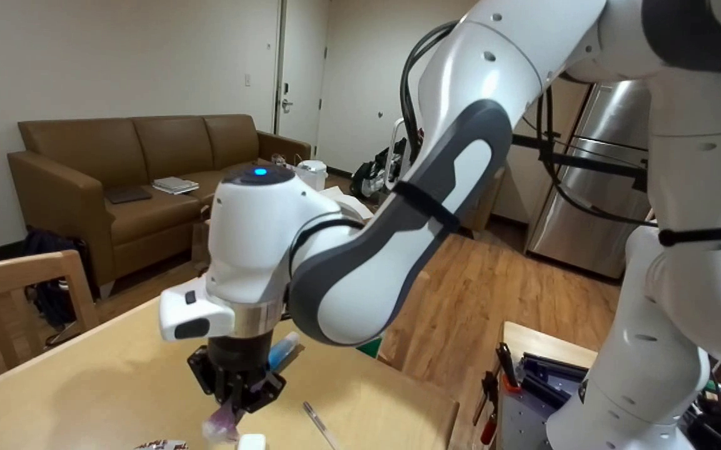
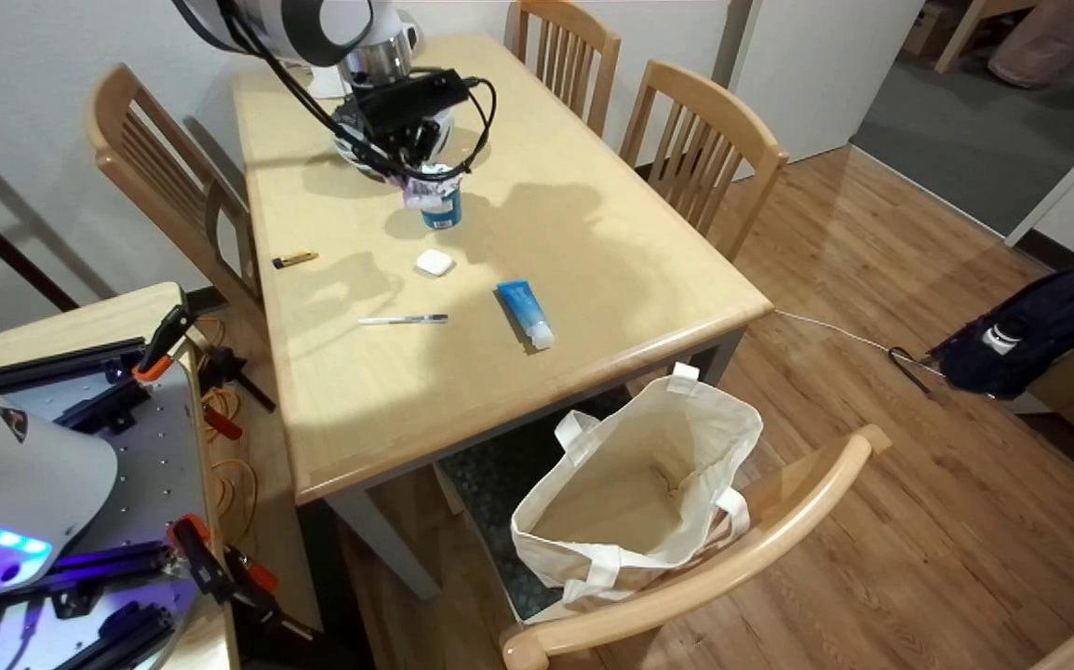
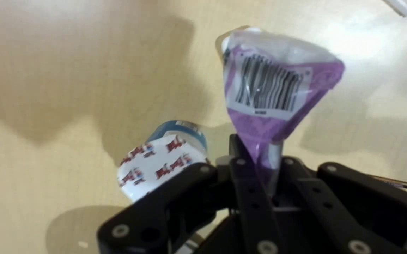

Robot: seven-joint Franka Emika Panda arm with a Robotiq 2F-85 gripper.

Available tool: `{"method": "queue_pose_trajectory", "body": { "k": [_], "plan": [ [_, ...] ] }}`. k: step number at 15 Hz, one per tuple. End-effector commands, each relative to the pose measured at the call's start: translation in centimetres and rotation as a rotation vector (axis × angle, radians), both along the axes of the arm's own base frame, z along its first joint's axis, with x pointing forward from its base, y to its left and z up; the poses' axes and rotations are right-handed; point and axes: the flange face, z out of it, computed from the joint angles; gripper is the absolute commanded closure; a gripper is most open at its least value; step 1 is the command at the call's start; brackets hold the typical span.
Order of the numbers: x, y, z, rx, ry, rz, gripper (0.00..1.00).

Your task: Put the purple packet on top of the yoghurt bottle

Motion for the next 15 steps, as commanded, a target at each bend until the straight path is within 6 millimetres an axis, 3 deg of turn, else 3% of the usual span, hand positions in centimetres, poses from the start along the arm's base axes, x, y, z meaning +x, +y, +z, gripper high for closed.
{"method": "queue_pose_trajectory", "body": {
  "k": [1, 2, 3, 5, 10, 14, 15],
  "plan": [
    [0.7, 0.3, 1.2, 0.018, -0.016, 0.006, 0.88],
    [1.0, 0.4, 1.8, 0.027, -0.027, 0.008, 0.88],
    [1.0, 0.4, 2.0, 0.029, -0.030, 0.009, 0.97],
    [0.7, 0.2, 1.3, 0.051, -0.047, 0.002, 0.97],
    [2.3, 3.6, -2.4, 0.236, -0.208, 0.044, 0.97],
    [2.4, 5.2, -4.8, 0.257, -0.192, 0.088, 0.97],
    [2.6, 5.2, -5.0, 0.236, -0.177, 0.093, 0.63]
  ]
}}
